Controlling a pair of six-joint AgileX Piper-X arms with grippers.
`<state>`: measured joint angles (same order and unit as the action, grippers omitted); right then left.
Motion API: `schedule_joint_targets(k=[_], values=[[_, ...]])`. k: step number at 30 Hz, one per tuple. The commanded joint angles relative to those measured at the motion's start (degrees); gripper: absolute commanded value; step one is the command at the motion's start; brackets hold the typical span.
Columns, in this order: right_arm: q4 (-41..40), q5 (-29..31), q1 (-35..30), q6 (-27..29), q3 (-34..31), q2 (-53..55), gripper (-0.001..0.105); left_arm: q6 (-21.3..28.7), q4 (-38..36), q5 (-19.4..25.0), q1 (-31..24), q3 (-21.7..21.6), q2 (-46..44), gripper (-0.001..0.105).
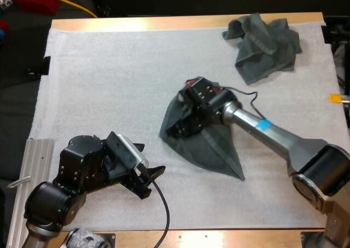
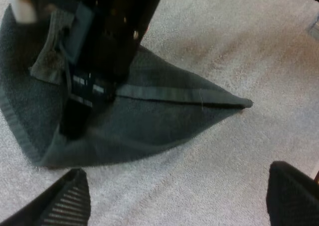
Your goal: Pick towel from pile, fold and stack
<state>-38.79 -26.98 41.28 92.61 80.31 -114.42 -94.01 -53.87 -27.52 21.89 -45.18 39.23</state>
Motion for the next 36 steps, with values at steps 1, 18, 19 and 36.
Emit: schedule_joint_targets(k=[1,18,19,36], values=[[-0.08,-1.32,0.99,-0.51,0.30,0.86,0.001,0.11,0.12,0.52,0.10,0.03,-0.39,0.071],[-1.77,2.08,3.34,-1.88,0.55,1.80,0.072,0.11,0.12,0.29,0.10,0.03,-0.39,0.071],[-1.76,3.46,2.92,-1.18,0.55,2.10,0.072,0.11,0.12,0.29,0.10,0.03,-0.39,0.071],[8.15,28.94,-0.45,0.60,0.55,1.02,0.055,0.11,-0.08,0.29,0.10,0.03,-0.39,0.071]])
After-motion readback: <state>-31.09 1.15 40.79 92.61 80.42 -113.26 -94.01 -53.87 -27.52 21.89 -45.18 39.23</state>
